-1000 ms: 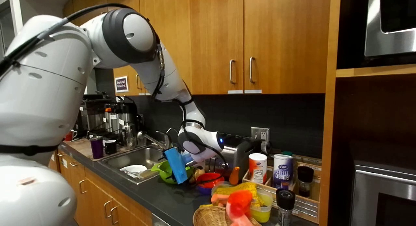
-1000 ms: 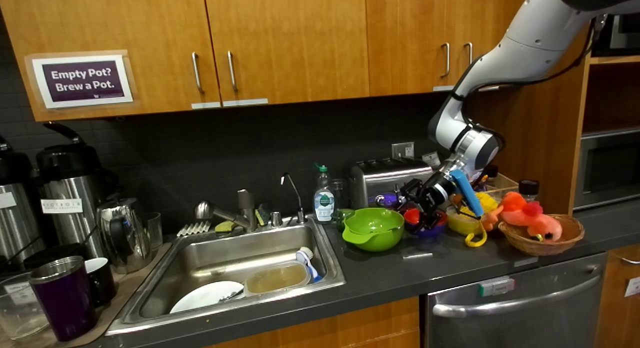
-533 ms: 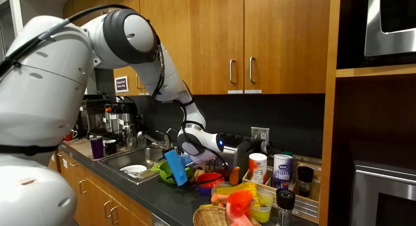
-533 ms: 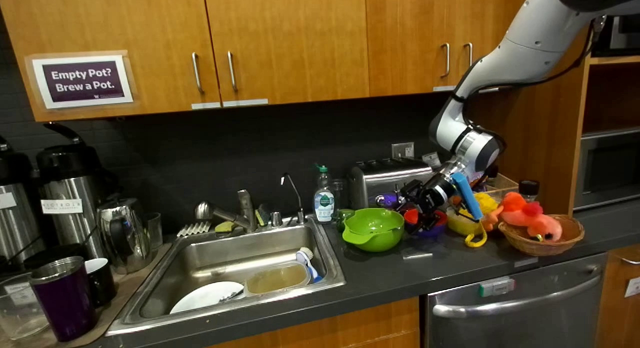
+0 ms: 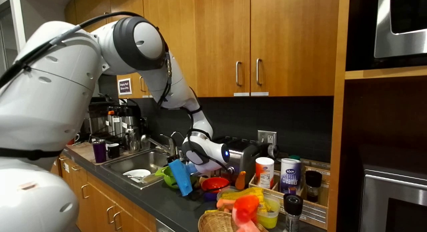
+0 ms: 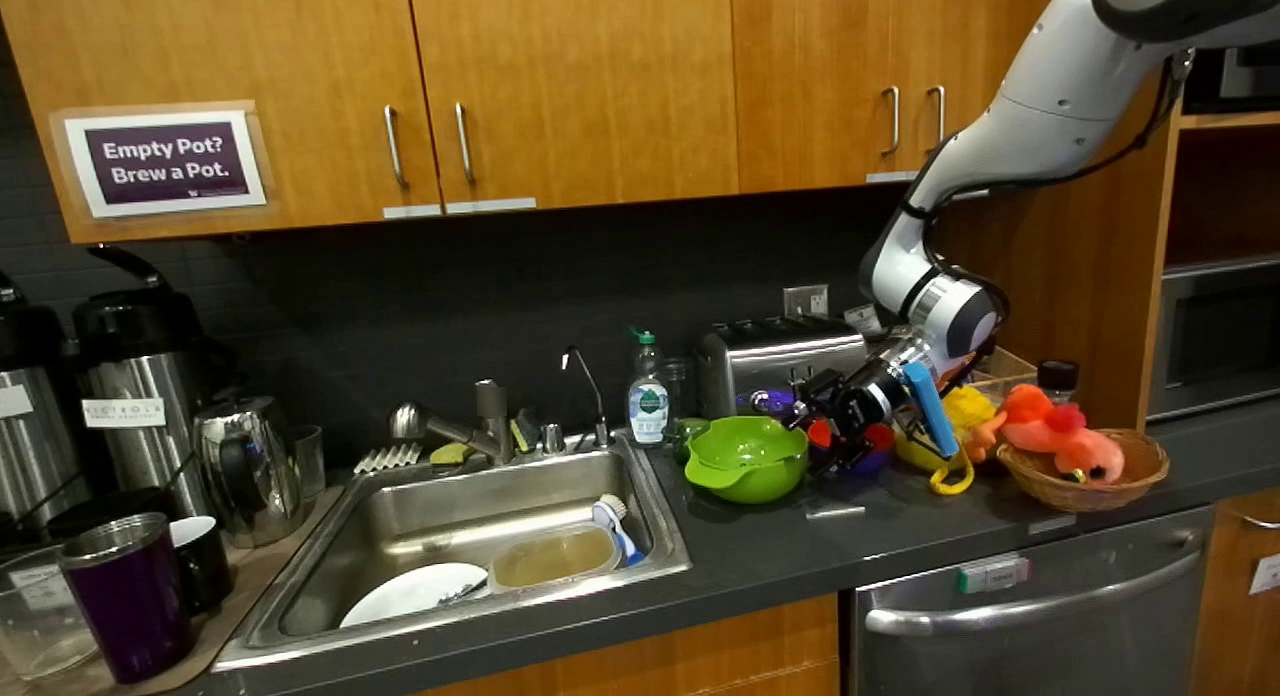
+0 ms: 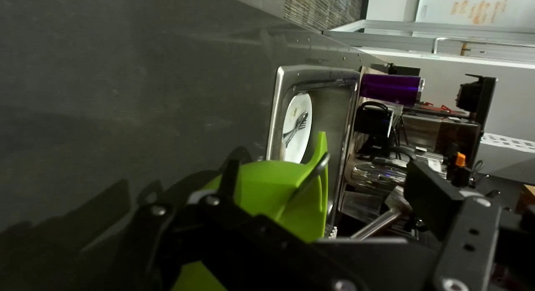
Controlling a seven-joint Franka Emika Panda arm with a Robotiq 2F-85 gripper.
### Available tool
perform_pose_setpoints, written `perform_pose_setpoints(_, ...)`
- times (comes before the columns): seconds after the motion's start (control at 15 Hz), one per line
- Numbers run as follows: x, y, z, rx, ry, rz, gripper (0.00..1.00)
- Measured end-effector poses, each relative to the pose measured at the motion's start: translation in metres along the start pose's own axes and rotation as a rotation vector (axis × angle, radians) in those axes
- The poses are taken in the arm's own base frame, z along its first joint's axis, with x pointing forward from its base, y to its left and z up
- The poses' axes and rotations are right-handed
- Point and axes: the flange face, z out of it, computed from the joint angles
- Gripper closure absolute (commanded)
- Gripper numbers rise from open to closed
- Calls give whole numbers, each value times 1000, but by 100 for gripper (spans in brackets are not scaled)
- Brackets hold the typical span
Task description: Remove the measuring cup from the green bowl and put the contents in the cup into the orange bowl.
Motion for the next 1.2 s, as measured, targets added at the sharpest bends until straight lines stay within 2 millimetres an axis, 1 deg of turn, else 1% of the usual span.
perform_pose_setpoints(0.27, -1, 4, 2, 0, -4, -7, 0)
perform_pose_setpoints(0.6, 0, 6, 3, 1, -4, -14, 0)
perform_pose_setpoints(0.67, 1, 5, 4, 1, -5, -16, 3)
perform_pose_setpoints(0.73, 2, 4, 4, 2, -5, -19, 13)
perform_pose_setpoints(1.07, 7, 2, 11, 8, -10, -29, 51)
perform_pose_setpoints(1.13, 8, 1, 12, 9, -11, -30, 60)
perform_pose_setpoints(1.2, 8, 1, 13, 10, -13, -30, 67)
